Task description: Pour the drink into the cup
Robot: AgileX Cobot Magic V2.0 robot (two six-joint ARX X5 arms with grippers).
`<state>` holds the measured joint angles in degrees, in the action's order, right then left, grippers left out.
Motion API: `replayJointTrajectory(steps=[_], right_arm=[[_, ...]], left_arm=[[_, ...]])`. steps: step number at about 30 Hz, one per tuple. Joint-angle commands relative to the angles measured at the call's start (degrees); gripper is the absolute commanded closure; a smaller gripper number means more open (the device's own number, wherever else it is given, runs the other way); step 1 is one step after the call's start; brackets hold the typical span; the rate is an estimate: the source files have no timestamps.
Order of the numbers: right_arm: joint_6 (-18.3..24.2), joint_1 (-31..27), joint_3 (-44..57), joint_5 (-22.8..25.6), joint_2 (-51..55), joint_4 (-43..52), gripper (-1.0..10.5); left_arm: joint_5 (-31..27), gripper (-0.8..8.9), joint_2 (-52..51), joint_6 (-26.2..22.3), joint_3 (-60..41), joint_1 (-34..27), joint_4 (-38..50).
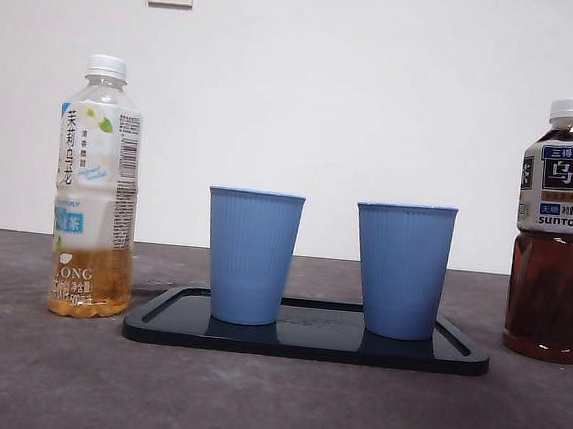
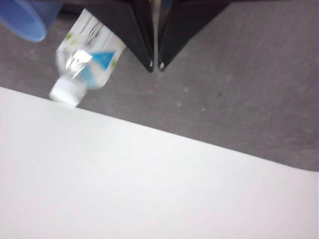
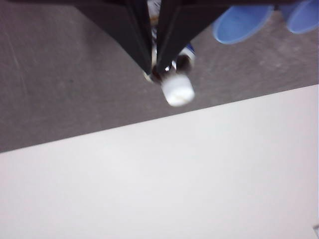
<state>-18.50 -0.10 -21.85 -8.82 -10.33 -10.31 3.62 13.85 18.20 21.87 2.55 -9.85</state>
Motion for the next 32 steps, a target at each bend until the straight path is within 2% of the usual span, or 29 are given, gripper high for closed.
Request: replayJointTrajectory(steps=[1, 8, 11, 13, 16, 20, 27, 30, 31, 32], right_arm=[[-0.2, 0.0, -6.7, -1.8, -4.5, -2.1, 9.3], [6.1, 0.0, -23.6, -7.1, -15.8, -15.6, 9.3], [9.9, 0.0, -29.8, -12.5, -20.3, -21.8, 9.3], [12.7, 0.0, -32.9, -17.9, -23.0, -25.2, 9.3], [15.7, 0.2, -35.2, -21.9, -25.6, -28.3, 9.3], [16.7, 1.3, -35.3, -22.6, -25.9, -28.6, 9.3], [17.6, 2.0, -35.3, -21.6, -25.9, -28.8, 9.3], [17.6, 2.6, -35.3, -20.0, -25.9, -28.9, 8.9], [17.6, 2.7, -35.3, -19.6, -25.9, -28.9, 8.5], [17.6, 2.9, -35.3, -19.5, -25.9, -28.9, 7.6]], left_arm=[[1.5, 8.03, 5.4, 0.5, 8.5, 0.2, -2.2], [7.3, 8.03, 18.9, -5.0, 28.3, 0.2, -14.1], [13.0, 8.04, 23.7, -6.6, 34.4, 0.3, -17.5], [18.1, 8.03, 26.4, -7.5, 37.4, 0.9, -19.3], [23.5, 8.04, 29.3, -10.8, 39.4, 2.4, -22.0], [24.8, 8.03, 31.1, -13.3, 39.5, 4.9, -25.8], [24.7, 7.59, 32.2, -13.3, 39.5, 7.3, -27.8], [24.7, 6.65, 32.2, -13.3, 39.5, 7.6, -27.8], [24.7, 6.23, 32.2, -13.3, 39.5, 7.7, -27.8], [24.7, 5.69, 32.2, -13.3, 39.5, 7.8, -27.8]])
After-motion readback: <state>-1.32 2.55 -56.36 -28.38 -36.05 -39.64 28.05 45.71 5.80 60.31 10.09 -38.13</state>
